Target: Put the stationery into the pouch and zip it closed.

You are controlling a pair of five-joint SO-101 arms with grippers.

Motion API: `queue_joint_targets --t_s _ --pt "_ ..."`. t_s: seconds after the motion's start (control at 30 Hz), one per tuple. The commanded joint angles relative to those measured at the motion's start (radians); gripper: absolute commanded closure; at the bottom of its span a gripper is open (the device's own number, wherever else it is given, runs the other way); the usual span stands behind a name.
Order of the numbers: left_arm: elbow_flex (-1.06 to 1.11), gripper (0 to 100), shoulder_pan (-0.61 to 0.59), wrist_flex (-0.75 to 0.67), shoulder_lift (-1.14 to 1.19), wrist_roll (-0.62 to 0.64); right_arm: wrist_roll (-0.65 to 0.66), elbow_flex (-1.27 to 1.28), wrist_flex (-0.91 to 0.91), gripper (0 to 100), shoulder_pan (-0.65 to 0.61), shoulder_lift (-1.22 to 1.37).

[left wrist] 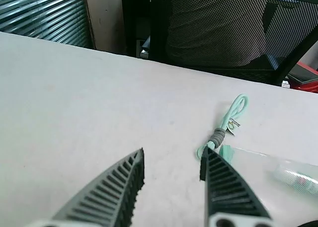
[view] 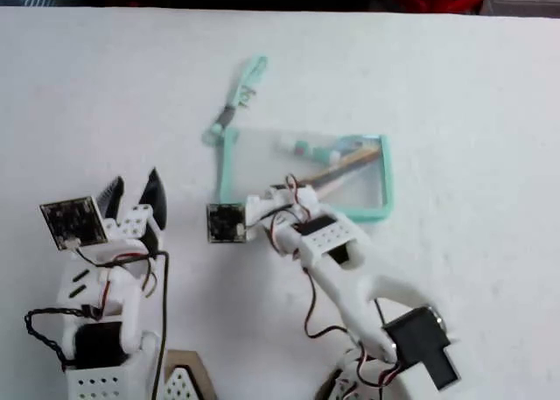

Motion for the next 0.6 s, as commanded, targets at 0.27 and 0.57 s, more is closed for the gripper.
queue_joint_targets --t_s 0.27,0.57 --pt "0.000 81 0.013 -0.046 -0.005 0.003 -0.250 -0.017 0.148 72.1 0.005 -0.096" --pt "0.000 81 0.013 -0.044 -0.005 0.003 -0.256 -0.018 0.395 78.3 0.081 -0.572"
